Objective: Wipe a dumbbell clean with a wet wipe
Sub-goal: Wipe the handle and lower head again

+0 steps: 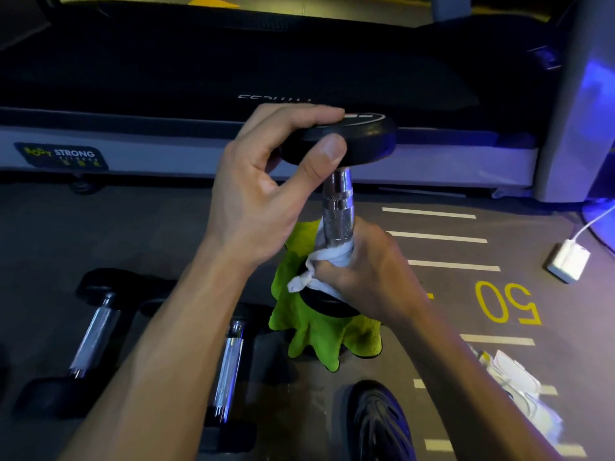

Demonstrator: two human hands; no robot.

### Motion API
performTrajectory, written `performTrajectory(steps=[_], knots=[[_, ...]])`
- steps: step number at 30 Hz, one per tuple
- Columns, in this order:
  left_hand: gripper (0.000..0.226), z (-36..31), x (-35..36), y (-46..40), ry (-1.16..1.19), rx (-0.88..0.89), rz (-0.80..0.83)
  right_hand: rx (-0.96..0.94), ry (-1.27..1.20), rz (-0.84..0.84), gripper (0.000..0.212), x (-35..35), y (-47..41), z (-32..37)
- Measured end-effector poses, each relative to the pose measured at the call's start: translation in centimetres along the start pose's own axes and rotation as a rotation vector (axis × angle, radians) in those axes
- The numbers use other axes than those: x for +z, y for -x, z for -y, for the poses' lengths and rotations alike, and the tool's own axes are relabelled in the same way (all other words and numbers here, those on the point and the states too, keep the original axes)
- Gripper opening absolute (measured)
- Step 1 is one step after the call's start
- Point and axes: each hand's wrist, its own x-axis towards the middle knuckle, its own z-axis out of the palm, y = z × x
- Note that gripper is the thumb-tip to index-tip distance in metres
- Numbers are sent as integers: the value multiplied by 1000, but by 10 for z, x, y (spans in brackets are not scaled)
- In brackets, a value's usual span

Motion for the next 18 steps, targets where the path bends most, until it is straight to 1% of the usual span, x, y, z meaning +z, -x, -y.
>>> performTrajectory(steps=[2,5,7,8,10,12,14,15,17,18], knots=[[19,0,0,1,15,7,11,-15,-50,58,22,-5,6,-7],[20,-1,2,4,58,31,46,-88,-224,165,30,-15,18,-17],[21,-2,6,6,52,54,75,-90,-358,271,33,-25,20,-25],[22,-3,8,6,44,66,88,-72,-415,317,31,-29,19,-29],[24,-4,12,6,42,76,102,-23,-495,374,20,-37,14,-38],[24,-5,15,5,54,72,106,3,-515,403,1,-42,6,-48],[23,-3,15,2,62,61,103,-9,-491,406,16,-45,-4,-54],[22,-3,15,1,67,57,104,-9,-507,404,17,-46,-7,-56],[21,-2,16,-1,77,50,106,-17,-575,381,10,-43,-10,-59],[21,-1,16,-1,83,46,107,-16,-597,337,9,-39,-10,-60]])
